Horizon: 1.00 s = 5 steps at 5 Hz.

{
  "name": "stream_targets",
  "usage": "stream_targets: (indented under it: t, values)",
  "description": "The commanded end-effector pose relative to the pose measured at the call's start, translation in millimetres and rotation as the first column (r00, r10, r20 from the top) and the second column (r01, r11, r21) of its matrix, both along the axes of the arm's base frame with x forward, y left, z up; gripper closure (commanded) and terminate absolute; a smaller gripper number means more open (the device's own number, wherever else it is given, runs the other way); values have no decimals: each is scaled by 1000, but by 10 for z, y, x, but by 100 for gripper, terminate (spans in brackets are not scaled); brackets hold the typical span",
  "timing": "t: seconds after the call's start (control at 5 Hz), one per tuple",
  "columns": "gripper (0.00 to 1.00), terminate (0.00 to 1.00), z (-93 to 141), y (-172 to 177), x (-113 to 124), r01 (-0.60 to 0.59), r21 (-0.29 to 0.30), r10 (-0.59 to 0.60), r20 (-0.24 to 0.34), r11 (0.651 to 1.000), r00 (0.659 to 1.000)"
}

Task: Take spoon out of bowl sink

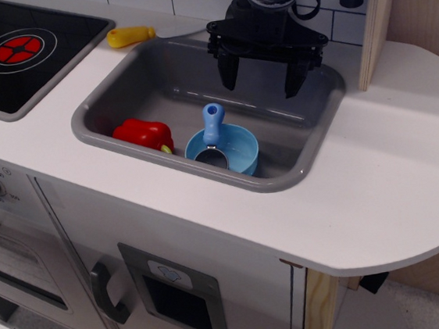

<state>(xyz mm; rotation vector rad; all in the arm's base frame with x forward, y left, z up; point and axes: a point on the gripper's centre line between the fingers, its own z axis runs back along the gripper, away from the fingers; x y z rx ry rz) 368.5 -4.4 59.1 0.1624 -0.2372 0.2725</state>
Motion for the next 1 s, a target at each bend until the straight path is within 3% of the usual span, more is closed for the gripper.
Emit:
stream_targets:
  t: [0.0, 0.2, 0.4, 0.8]
  values:
    - [0, 0, 0, 0, 0, 0, 0, 0, 0, 1000, 1000]
    - [0, 0, 44, 250, 10, -74, -6, 74, 104, 997, 992]
    - [0, 0, 118, 441, -14, -121, -17, 122, 149, 993, 981]
    - [0, 0, -65, 586, -87, -141, 21, 136, 142, 990, 980]
